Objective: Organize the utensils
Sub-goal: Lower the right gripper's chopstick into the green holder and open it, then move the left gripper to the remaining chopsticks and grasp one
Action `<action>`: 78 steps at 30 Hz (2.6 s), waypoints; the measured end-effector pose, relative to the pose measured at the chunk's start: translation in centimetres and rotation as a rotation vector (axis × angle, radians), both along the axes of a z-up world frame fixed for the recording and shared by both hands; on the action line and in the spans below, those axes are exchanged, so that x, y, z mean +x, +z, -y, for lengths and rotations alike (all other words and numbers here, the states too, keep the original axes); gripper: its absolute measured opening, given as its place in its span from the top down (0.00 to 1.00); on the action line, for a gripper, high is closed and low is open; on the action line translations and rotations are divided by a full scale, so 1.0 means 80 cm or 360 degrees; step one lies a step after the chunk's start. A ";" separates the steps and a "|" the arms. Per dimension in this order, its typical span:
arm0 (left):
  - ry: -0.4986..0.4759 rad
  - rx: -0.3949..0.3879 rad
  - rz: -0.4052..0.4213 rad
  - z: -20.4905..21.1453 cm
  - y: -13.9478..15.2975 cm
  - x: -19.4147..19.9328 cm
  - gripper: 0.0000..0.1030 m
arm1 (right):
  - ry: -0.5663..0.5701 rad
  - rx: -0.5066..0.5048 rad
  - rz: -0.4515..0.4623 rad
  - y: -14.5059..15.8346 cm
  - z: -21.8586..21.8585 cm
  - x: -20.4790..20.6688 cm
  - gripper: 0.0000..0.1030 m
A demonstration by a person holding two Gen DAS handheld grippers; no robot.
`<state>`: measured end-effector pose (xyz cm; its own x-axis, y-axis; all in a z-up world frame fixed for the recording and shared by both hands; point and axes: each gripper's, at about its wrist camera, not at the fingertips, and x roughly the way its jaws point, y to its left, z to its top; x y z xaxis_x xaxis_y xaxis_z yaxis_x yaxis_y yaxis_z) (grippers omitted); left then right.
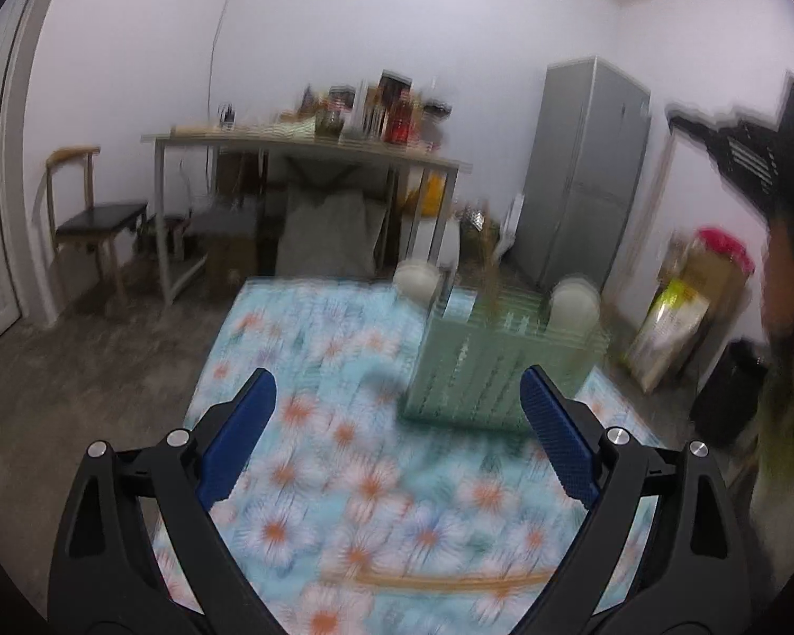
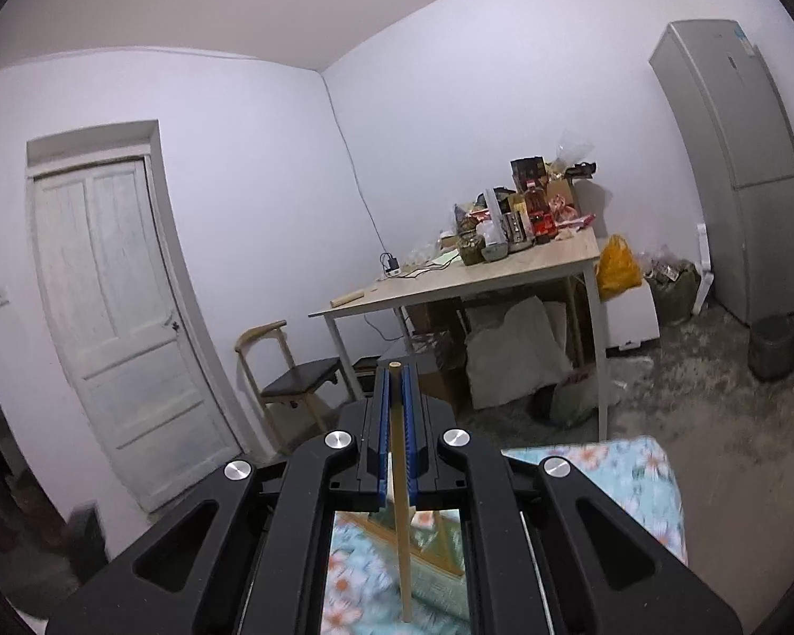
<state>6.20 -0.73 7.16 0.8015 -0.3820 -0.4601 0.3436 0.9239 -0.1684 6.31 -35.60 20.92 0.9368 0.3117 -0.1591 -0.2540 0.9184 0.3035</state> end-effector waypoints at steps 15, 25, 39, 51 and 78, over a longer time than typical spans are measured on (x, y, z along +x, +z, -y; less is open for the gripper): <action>0.0091 0.0009 -0.0229 -0.056 -0.068 -0.023 0.13 | -0.0202 -0.0258 -0.0124 -0.028 -0.042 0.108 0.95; 0.0049 0.0004 -0.0285 -0.055 -0.083 -0.020 0.12 | -0.0162 -0.0257 -0.0302 -0.072 -0.043 0.101 0.63; -0.0013 -0.0056 -0.0349 -0.057 -0.100 -0.024 0.11 | -0.0113 -0.0146 -0.0175 -0.051 -0.029 -0.050 0.45; -0.0106 -0.0262 -0.0536 -0.039 -0.123 -0.008 0.13 | -0.0044 0.0203 -0.0602 -0.183 -0.021 -0.100 0.44; 0.0158 -0.1000 -0.1031 -0.074 -0.217 0.032 0.88 | -0.0012 0.0377 -0.0696 -0.225 -0.002 -0.096 0.44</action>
